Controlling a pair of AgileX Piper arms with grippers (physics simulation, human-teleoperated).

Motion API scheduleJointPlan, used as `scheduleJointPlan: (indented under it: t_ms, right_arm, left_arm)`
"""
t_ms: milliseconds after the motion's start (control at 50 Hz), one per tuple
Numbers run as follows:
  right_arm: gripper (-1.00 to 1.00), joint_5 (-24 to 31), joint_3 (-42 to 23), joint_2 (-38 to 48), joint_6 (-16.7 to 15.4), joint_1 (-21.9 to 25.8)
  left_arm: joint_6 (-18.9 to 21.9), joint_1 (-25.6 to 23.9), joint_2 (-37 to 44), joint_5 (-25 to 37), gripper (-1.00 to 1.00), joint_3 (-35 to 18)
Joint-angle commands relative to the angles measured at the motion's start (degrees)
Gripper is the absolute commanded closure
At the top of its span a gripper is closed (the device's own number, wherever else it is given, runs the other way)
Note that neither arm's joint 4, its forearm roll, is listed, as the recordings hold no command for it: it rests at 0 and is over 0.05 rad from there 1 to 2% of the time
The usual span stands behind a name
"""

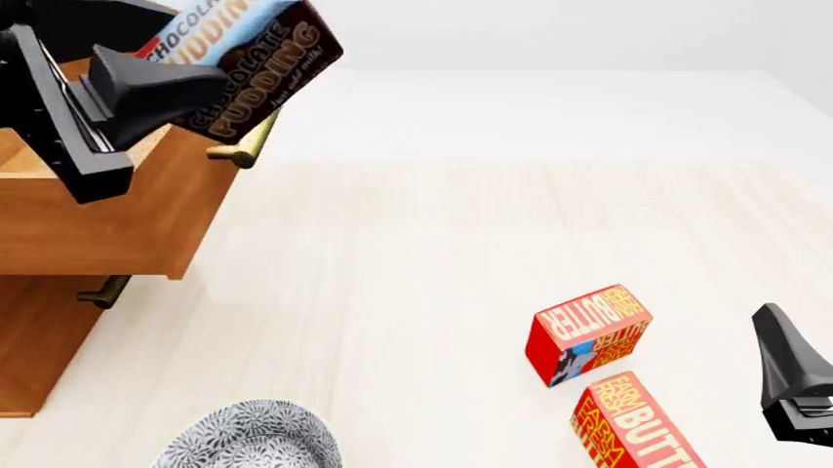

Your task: Put the chocolate pudding in the top drawer of the cabinet and close it.

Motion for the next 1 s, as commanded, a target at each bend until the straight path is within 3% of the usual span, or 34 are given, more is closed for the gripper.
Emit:
scheduleJointPlan:
  t_ms: [20,300,740,900,1000]
  right_arm:
    - [-1.0,0.0,0.0,0.0,0.01,0.0]
    - [-1.0,-0.01,0.0,0.02,0.01,0.0]
    - [-1.0,0.0,0.0,0.0,0.0,-0.01]
    - [-1.0,0.0,0.0,0.0,0.01,0.0]
    - [-1.0,-0.01,0.0,0.02,0.0,0.0]
  left_arm:
    - [1.13,2.9,-1.11,1.04,1.0,-3.04]
    - [-1.33,6.94,-0.84,3.6,1.0,-9.49]
    - [-0.46,15.87,-0.65,4.71,1.0,-9.96]
    - [0.41,21.79,0.16,6.13,1.0,-10.31]
    - [2.52,24.97,0.89,4.8,1.0,-7.51]
